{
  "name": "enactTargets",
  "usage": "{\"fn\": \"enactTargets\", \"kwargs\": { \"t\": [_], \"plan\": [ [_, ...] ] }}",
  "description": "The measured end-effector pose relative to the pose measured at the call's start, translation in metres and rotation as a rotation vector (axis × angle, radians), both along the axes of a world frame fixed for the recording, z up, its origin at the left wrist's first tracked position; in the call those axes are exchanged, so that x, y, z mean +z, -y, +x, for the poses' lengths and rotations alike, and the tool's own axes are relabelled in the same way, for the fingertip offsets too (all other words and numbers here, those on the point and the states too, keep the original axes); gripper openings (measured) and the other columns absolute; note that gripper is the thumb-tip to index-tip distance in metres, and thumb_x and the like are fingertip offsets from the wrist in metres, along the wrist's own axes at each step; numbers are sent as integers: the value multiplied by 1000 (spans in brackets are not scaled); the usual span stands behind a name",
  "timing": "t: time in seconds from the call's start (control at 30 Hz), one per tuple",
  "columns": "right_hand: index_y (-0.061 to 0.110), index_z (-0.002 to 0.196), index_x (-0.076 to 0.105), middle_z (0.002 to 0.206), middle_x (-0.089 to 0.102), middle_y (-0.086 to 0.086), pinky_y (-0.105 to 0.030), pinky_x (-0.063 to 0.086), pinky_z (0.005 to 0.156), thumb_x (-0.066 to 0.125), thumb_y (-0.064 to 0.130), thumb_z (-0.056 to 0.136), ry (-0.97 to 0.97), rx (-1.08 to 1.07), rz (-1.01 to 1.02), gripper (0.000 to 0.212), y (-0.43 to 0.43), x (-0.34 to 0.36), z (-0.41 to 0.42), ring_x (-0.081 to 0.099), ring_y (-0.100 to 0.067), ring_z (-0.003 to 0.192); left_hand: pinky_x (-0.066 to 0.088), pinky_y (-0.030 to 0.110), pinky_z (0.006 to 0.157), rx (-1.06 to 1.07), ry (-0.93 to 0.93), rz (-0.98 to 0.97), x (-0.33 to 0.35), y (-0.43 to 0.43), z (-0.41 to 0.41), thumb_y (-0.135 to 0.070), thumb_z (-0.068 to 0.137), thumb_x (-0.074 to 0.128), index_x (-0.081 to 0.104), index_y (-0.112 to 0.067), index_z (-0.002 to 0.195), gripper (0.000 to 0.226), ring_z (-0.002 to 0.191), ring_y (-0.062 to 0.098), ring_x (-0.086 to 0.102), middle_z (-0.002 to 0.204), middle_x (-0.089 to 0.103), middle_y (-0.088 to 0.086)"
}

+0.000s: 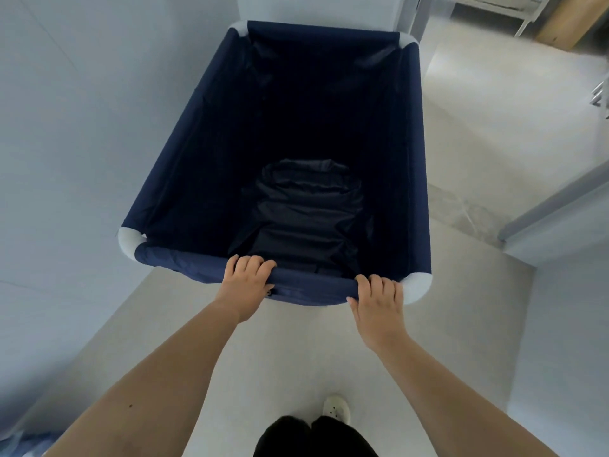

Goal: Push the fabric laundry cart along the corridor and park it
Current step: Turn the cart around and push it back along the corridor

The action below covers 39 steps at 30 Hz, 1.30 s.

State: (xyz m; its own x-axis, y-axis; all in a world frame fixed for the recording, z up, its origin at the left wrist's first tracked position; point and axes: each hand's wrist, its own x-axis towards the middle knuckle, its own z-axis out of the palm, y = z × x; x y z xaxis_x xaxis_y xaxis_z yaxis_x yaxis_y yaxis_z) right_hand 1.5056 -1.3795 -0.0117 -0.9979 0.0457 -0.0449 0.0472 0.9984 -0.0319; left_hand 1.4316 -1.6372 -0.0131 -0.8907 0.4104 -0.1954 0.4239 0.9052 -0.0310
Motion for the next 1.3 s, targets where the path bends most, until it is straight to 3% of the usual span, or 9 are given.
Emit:
{"fn": "enactTargets", "kwargs": {
  "t": [0.23,0.33,0.47,0.57,0.67,0.83,1.0,1.3],
  "plan": [
    [4,110,58,94,62,-16,-49,48,86,72,31,76,1,-11,27,45,5,-2,-2,58,-36,84,27,48,107,-56,-32,52,1,6,-4,-34,94,47,43,-16,131,42,112,29,48,122,54,7],
    [4,112,58,100,62,-17,-53,43,96,73,26,76,5,-65,17,45,10,0,-3,58,-37,92,25,44,107,-100,-16,48,0,10,-5,-37,96,40,36,-18,135,43,114,26,45,125,49,3],
    [14,127,40,125,49,-9,-48,15,113,56,16,83,160,-211,26,47,29,4,-8,38,-30,122,32,37,97,-237,34,77,1,28,-22,-40,96,39,31,-22,138,47,110,24,45,124,48,1],
    [12,130,37,134,42,-13,-49,8,115,54,8,82,156,-302,-2,51,41,4,-7,24,-34,134,39,39,88,-293,8,112,2,58,-29,-37,92,52,41,-20,135,47,102,27,51,116,56,5],
    [11,138,31,147,30,-17,-50,6,115,52,12,89,143,-341,-25,54,56,5,0,14,-36,140,45,49,90,-193,-116,169,0,98,-20,-24,81,71,52,-10,127,52,97,35,58,109,63,15],
    [19,145,20,151,25,-13,-51,4,114,44,29,95,89,-151,-152,56,111,8,6,12,-32,141,39,54,99,-146,-128,188,4,126,-11,-16,82,69,53,-6,126,48,102,38,57,111,62,18],
    [25,142,24,148,28,-8,-55,-5,113,37,38,97,71,-187,-201,49,128,-8,16,10,-28,141,34,53,101,-20,-134,244,-3,118,10,-19,84,66,56,-5,121,40,103,38,55,108,61,19],
    [29,138,30,141,37,-2,-48,1,114,34,31,98,62,-50,-233,40,116,-9,88,22,-23,135,44,52,88,10,-233,216,-8,126,100,-21,78,73,59,-7,113,40,90,37,59,96,63,16]
  ]
}}
